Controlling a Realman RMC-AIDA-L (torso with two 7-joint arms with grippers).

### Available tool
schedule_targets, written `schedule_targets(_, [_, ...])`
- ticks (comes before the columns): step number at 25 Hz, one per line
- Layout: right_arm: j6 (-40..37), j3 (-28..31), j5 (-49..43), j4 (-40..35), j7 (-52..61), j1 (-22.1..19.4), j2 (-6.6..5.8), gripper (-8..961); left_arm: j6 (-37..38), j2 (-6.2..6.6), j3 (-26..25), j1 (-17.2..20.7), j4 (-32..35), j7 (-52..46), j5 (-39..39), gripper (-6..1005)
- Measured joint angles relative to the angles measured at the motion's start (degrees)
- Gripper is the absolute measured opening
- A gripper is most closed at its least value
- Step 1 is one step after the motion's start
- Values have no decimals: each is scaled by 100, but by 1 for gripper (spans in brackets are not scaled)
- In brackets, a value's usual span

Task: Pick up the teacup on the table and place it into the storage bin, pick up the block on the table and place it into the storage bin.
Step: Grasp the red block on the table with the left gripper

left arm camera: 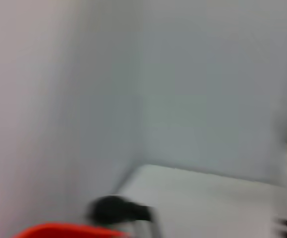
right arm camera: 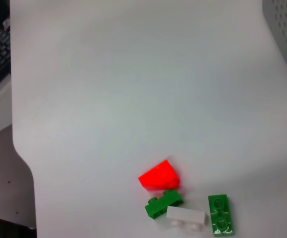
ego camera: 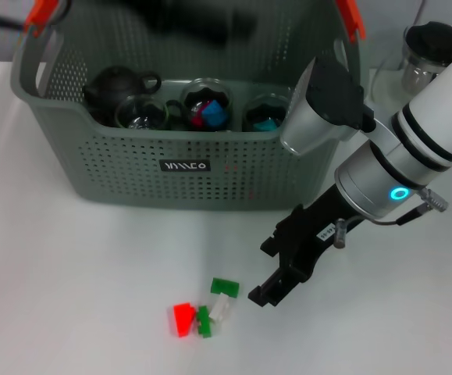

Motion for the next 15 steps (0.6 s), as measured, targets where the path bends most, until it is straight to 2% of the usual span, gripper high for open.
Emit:
schedule_targets(2, [6, 12, 0, 0, -1, -2, -2, 945, 628, -68, 10, 296, 297, 390, -180, 932])
schedule_targets(5, [28, 27, 0, 29, -3, -3, -3, 945, 1146, -196, 152, 752, 636, 813, -168, 930])
schedule_targets(10, [40, 35, 0, 57, 7, -3, -12, 944, 1215, -301, 1181, 1586, 1079, 965, 224, 932])
schedule_targets(13, [41, 37, -1, 59, 14, 6, -15, 944, 1188, -491, 1738, 1779, 1280, 989, 1024, 927])
schedule_targets(15, [44, 37, 1, 59, 16, 12, -13, 944, 1088, -570, 2241, 1848, 1341, 903, 1561, 924])
